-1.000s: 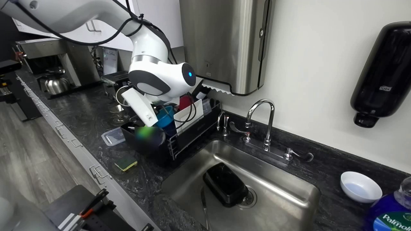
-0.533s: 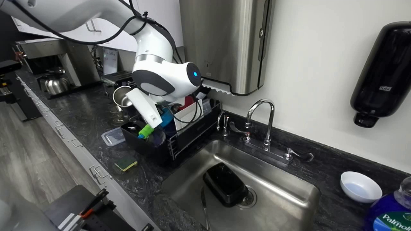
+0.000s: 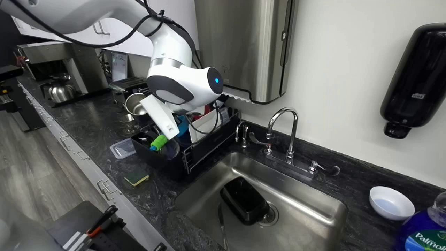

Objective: Remove the dark blue thermos from the sink and place it on the dishrack

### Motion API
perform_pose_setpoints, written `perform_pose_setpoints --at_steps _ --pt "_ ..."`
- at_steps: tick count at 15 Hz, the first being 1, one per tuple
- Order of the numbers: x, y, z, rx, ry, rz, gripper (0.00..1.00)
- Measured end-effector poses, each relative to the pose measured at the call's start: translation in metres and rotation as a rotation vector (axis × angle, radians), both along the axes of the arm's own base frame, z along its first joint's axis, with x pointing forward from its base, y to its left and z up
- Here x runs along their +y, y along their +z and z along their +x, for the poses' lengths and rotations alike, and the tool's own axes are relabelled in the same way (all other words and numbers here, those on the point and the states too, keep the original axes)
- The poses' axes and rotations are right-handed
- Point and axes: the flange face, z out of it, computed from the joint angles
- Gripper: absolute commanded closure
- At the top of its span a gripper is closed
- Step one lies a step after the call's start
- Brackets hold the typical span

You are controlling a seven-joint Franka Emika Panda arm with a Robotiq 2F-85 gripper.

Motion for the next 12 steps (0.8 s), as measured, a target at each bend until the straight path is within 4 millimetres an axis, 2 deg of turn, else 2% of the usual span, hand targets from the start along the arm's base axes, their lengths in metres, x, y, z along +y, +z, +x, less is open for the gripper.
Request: perform_pose_setpoints --at_steps 12 --pt "-0.043 0.015 -0.001 -0.013 -0.054 0.021 0.0"
